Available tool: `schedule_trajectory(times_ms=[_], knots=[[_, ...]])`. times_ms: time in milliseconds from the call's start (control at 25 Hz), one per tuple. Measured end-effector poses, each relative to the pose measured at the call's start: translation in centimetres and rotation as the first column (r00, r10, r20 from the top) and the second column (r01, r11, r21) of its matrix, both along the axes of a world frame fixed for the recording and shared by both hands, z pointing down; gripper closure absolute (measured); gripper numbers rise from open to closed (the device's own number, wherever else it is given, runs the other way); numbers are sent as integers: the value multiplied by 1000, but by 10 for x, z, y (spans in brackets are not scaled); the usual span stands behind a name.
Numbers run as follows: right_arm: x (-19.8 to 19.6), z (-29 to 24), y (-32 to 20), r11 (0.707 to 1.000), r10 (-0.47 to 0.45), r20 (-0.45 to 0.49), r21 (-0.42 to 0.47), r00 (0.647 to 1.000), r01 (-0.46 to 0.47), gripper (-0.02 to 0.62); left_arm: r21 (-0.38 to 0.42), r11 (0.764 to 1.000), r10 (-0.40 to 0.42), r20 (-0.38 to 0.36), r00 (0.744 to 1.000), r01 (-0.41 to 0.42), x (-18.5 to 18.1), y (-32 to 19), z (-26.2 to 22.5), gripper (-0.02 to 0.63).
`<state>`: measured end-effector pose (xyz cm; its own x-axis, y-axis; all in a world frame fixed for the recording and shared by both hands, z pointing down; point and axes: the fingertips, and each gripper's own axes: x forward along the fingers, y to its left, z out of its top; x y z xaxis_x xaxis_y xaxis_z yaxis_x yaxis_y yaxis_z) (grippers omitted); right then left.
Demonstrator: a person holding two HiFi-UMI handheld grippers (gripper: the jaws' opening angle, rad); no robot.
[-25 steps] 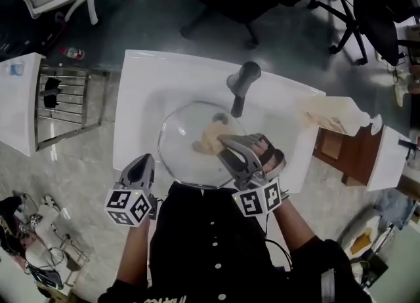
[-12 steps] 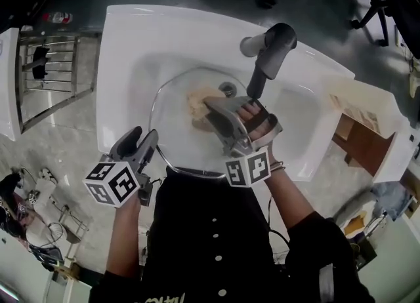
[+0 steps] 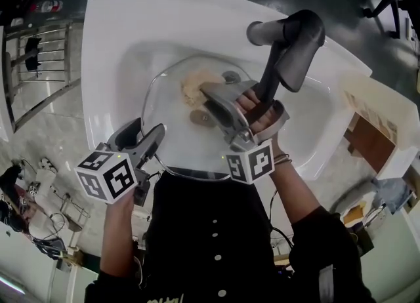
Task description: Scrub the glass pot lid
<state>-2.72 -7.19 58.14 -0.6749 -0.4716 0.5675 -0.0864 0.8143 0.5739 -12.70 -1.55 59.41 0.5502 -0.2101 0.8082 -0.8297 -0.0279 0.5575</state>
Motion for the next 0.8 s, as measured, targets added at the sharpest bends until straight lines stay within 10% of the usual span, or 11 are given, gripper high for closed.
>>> schedule_trajectory(times_ms=[200,800], knots=[[-6,17,-2,999,-34,-31,-6,999,34,460,-53,951,310,129,942,-305,-1,11,14,388],[-33,54,-12,988,-157,-126,-31,979,155,462,-72,963,269,137,953,-261,-3,9,17,411]])
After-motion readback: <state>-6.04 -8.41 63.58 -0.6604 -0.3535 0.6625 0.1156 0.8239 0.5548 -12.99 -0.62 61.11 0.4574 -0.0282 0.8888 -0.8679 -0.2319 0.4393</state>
